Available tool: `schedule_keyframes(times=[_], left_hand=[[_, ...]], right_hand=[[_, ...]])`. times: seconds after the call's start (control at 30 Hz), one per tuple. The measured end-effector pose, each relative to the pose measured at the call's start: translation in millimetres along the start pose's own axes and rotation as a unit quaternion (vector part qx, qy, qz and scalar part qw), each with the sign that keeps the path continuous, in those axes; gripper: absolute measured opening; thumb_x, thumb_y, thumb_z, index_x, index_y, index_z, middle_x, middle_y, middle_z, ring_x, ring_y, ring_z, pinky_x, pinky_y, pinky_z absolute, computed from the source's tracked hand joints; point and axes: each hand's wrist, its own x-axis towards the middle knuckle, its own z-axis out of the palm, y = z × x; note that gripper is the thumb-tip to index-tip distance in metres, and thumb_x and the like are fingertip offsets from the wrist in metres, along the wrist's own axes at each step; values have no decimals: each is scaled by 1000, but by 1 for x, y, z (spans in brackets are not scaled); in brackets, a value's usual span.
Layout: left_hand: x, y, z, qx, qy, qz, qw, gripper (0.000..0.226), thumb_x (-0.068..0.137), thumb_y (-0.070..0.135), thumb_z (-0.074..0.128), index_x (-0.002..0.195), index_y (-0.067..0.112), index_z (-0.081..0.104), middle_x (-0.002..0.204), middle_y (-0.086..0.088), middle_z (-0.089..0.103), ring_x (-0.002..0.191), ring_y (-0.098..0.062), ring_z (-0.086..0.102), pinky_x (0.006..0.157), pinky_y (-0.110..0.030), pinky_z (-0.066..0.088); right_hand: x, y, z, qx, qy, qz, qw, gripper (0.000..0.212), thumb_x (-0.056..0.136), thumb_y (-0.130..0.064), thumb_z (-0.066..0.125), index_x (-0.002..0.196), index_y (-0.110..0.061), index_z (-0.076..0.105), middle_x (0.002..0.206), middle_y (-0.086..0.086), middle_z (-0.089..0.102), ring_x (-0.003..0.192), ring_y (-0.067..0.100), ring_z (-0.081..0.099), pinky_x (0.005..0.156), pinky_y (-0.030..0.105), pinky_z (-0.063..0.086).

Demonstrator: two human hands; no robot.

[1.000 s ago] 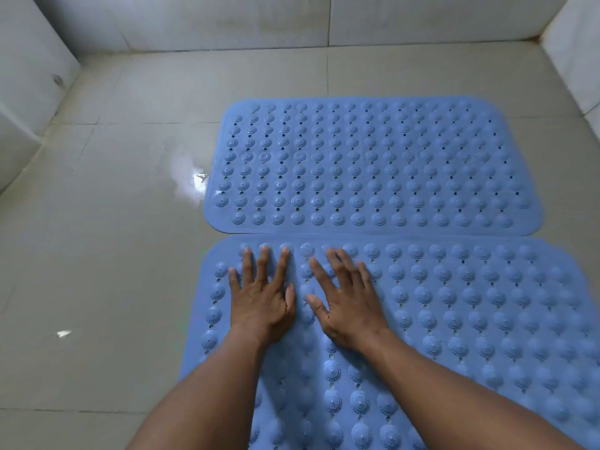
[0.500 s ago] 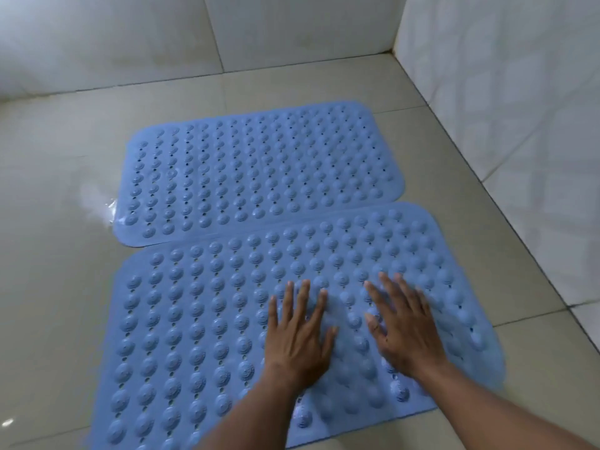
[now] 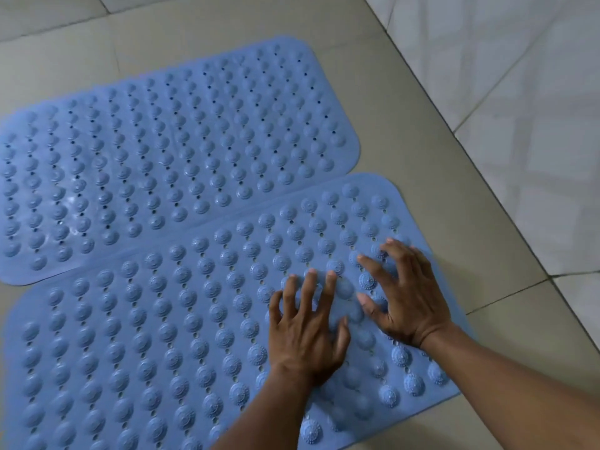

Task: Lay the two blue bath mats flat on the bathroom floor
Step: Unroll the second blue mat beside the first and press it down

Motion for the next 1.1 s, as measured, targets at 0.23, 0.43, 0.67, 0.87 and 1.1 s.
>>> schedule_keyframes(times=[0.23,0.43,0.67,0.87,1.1], left_hand=[[0,4,1,-3,-34,-14,999,81,83,70,47,155,33,40,149,0,52,136,-33,44,109,-46,26],[13,6,-5,27,-50,10,998,80,81,71,47,151,32,46,138,-4,61,125,-36,56,98,-46,30],[19,10,-15,34,-57,29,997,76,85,66,44,150,27,45,134,-5,56,119,-35,49,92,-48,38],[-11,-22,-15,6,-31,79,996,65,98,56,34,156,28,37,161,-3,38,150,-29,32,119,-52,31],[-147,-170,-31,73,-52,-137,987,70,97,68,0,161,40,8,169,3,8,156,-27,13,120,-52,6]], right_hand=[[-2,6,4,-10,-7,-27,1000,60,89,-55,54,139,-24,60,134,16,56,137,41,46,111,59,34],[0,12,6,-15,12,-39,999,57,92,-52,54,141,-24,59,132,17,59,136,42,47,110,59,34],[-2,10,8,0,12,-25,1000,54,94,-48,51,141,-22,59,133,19,57,136,42,45,109,59,36],[-3,-10,5,-18,-2,69,997,63,91,-48,40,143,-16,56,143,21,47,139,43,40,108,64,33],[-41,-161,37,42,-37,-27,998,60,90,-47,44,140,-16,58,146,13,52,142,35,39,113,63,27]])
